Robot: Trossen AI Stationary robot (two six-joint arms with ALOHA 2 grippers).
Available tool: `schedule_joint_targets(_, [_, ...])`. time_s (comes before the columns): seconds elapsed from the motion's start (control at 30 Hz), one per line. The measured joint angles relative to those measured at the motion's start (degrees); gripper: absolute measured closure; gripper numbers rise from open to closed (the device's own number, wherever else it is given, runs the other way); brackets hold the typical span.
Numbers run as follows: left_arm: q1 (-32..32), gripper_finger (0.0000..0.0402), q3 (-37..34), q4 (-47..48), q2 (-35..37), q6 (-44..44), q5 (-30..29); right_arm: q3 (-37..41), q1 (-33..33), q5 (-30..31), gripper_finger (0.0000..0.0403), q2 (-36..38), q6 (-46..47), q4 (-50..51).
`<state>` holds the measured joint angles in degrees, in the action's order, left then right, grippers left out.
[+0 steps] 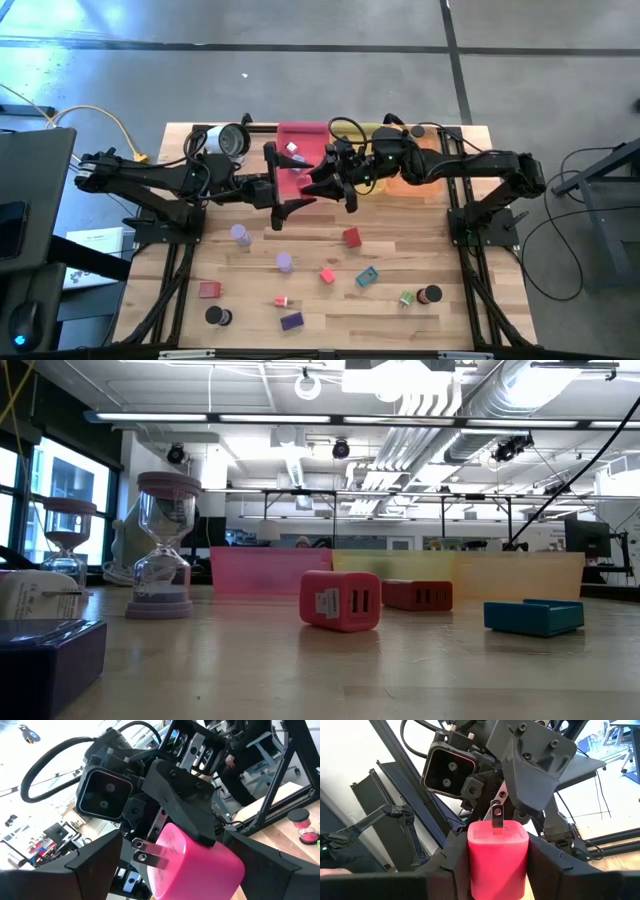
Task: Pick & Place Office items
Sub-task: Put the right pink charger adapter into the red bin
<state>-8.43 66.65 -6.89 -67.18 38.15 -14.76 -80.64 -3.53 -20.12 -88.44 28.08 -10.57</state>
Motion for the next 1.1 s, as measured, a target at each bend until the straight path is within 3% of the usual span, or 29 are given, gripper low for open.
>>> schedule_joint_targets(0.93, [0.0,0.0062,-0.02,0.1,-0.13,1.93,-0.35,0.02,-0.39,-0.43,0.026,0.0,-0.9,0.95])
schedule_joint_targets(1.1, [-0.02,0.0087,-0.02,0.12,-0.15,3.04,-0.29,0.02,-0.42,-0.7,0.026,0.0,-1.11,1.15])
